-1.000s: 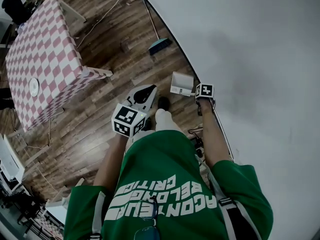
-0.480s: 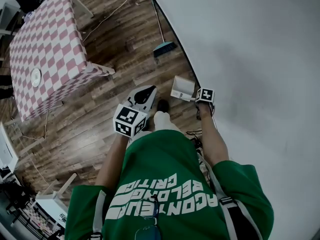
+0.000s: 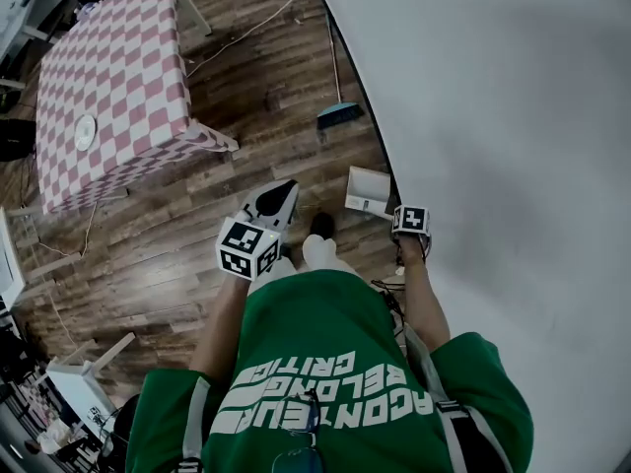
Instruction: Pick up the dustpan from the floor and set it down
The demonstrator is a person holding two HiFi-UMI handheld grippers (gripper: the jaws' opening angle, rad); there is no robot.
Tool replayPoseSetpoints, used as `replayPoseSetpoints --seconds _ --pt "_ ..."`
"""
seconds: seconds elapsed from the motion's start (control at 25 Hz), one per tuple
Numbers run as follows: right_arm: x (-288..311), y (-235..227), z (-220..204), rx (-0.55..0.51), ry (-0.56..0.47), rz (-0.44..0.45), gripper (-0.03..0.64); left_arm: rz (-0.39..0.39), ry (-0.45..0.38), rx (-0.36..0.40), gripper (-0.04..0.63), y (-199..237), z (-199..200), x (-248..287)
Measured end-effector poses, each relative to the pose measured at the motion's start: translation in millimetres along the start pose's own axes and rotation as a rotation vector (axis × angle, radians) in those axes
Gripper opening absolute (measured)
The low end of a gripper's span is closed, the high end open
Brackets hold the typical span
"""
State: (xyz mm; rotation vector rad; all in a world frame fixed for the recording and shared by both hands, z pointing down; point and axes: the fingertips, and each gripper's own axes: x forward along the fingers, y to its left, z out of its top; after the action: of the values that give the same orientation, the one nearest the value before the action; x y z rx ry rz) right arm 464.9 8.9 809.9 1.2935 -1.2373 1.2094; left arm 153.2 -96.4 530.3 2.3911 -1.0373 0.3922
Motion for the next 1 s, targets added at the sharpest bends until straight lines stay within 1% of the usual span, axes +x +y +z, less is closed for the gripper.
replayPoseSetpoints --seconds 0.12,0.32,0.56,0.8,1.0 --pt "-16 0 10 -0.051 -0.031 0.023 0.110 0.037 -0.019 -0.007 -0.006 8 0 -7" --pt "-53 4 25 -0.087 -0.122 0.071 0.110 0.088 -0.056 -0.012 -0.006 16 5 -20" --pt "-114 20 52 -0.188 -0.294 0.103 0.110 0.135 -0.114 -0.019 -0.006 19 16 -35" --pt "-180 38 94 -0.240 -0.486 0.146 0.110 0.177 -0.151 -0.018 -0.005 25 23 -45" --pt "-240 59 127 -0.297 -0.637 0.155 0.110 0.194 -0.199 -0.022 -0.006 27 38 -60"
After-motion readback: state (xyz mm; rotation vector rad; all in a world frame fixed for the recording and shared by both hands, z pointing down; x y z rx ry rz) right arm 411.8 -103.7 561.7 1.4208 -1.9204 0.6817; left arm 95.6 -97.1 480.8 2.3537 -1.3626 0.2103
